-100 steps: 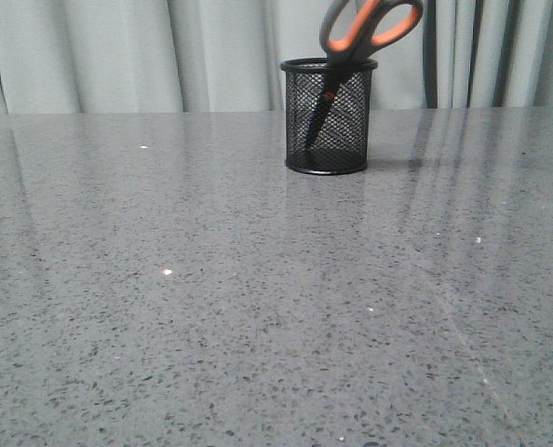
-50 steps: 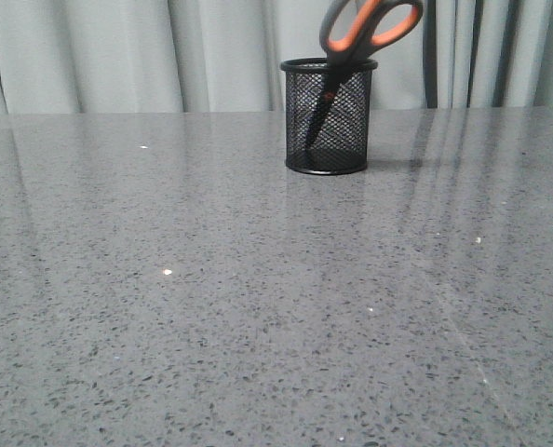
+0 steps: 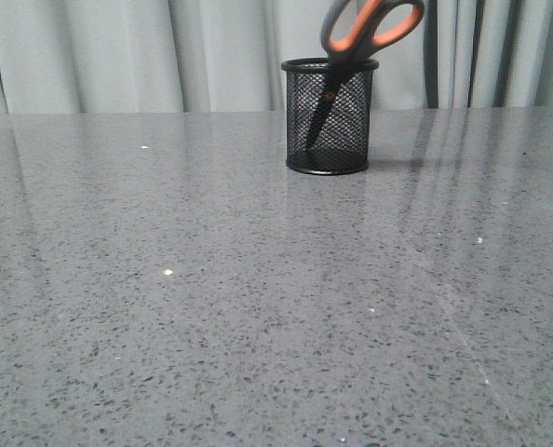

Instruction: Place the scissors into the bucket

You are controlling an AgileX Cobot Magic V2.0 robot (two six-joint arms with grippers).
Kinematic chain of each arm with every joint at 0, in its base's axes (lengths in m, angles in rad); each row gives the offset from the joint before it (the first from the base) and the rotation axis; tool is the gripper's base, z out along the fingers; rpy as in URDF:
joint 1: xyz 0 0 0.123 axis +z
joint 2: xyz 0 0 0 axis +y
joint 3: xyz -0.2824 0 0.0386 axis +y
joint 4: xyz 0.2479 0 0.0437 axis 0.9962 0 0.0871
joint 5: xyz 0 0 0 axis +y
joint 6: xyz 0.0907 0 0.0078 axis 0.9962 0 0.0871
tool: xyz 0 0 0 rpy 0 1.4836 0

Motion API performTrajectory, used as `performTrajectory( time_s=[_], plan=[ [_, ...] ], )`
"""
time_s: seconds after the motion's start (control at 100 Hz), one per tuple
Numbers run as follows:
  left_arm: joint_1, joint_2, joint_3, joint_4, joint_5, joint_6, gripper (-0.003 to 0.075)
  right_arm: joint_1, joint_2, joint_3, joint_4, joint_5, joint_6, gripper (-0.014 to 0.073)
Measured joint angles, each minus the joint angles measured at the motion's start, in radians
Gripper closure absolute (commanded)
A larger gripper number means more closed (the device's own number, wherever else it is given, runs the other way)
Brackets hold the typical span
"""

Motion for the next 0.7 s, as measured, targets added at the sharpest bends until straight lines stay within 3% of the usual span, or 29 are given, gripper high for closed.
performTrajectory(
  time_s=[0.18,0.7],
  plan=[
    [-0.004,0.000,0.000,0.000,0.003,0.000,0.0740,0.000,-0.036,0.002,-0.015,0.102,0.002,0.0639],
    [-0.004,0.000,0.000,0.000,0.003,0.000,0.0740,0.000,-0.038,0.002,-0.021,0.052,0.004,0.0639]
  ],
)
